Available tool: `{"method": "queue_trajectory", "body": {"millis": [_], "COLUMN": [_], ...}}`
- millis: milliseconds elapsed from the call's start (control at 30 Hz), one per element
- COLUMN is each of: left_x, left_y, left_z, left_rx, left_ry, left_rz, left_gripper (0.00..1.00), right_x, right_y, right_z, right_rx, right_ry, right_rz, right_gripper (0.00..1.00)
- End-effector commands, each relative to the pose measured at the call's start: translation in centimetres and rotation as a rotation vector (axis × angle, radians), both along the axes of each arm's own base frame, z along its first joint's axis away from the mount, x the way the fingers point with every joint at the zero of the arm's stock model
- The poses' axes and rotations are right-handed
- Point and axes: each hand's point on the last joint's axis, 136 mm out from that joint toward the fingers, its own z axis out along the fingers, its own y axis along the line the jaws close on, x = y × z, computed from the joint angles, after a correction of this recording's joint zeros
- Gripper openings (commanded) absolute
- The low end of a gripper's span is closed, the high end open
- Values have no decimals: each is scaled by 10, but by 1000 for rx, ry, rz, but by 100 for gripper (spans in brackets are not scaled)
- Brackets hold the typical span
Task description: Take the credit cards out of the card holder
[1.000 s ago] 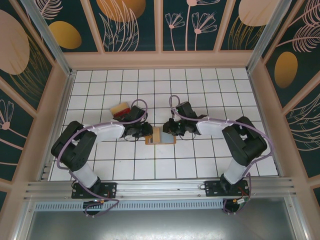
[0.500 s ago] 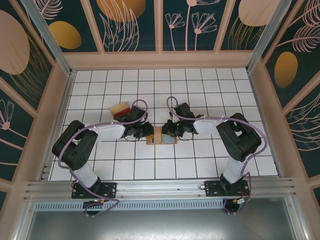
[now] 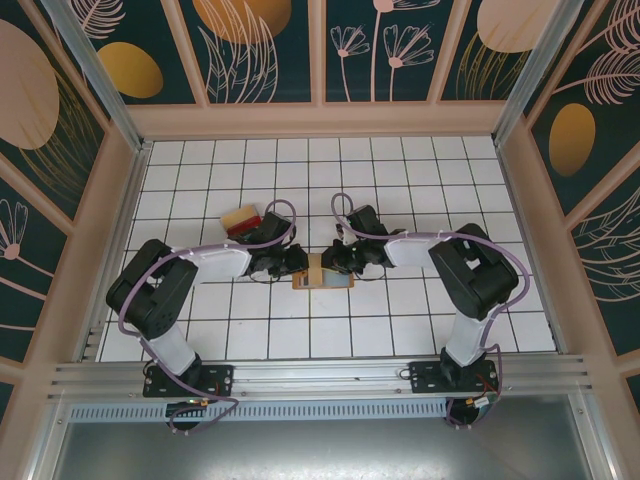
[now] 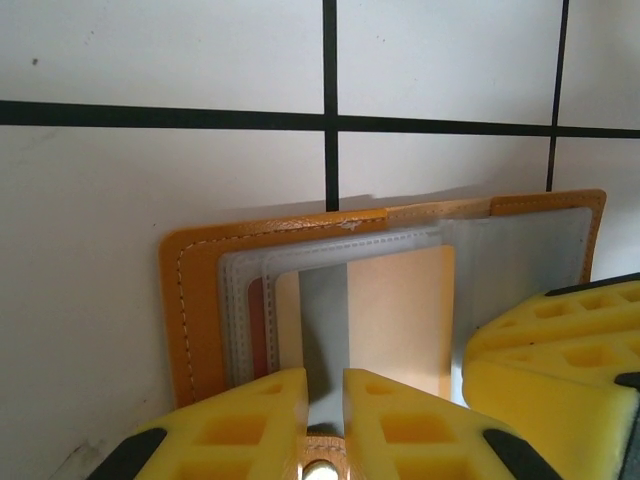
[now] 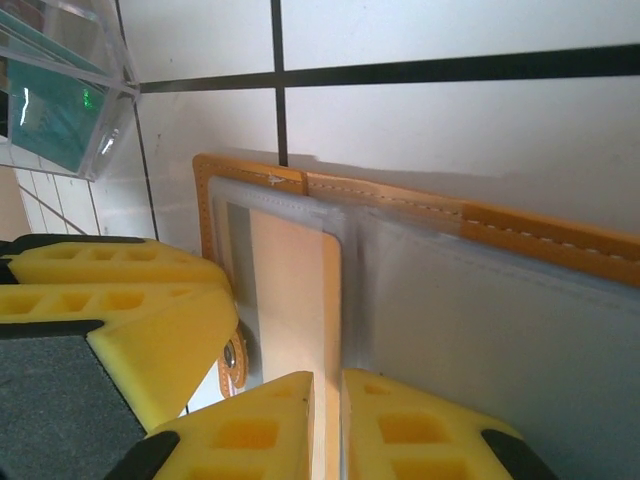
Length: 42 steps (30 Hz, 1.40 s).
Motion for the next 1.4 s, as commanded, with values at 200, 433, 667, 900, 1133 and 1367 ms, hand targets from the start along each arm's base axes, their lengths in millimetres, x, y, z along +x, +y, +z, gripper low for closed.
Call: {"method": "queue_trajectory", "body": {"millis": [200,433,667,900,1133,1367], "left_x": [-5,-6,-5,-3,-3,-2], "left_y": [-2,-1,8,12,12,8], "left_z": [-10,-11,-16,-16,-17,-10], "left_rx": [-4,0,60,90,92,64], "left_ry": [35,39,34,24,24,14], "left_rz": [2,1,8,7,5,-2], "left_gripper": [19,18,13,12,12,17], "right_x": [3,4,4,5,0,4], "right_y": [12,11,0,-19,-25,-18], "right_z": [2,0,1,3,-1,2], "right_rx": [28,20,-6,-10,-20,9], "right_ry": [-1,1,-8,-7,2,2], "right_rz": [23,22,0,-43,-42,-38], "right_gripper": [17,2,0,0,0,0]}}
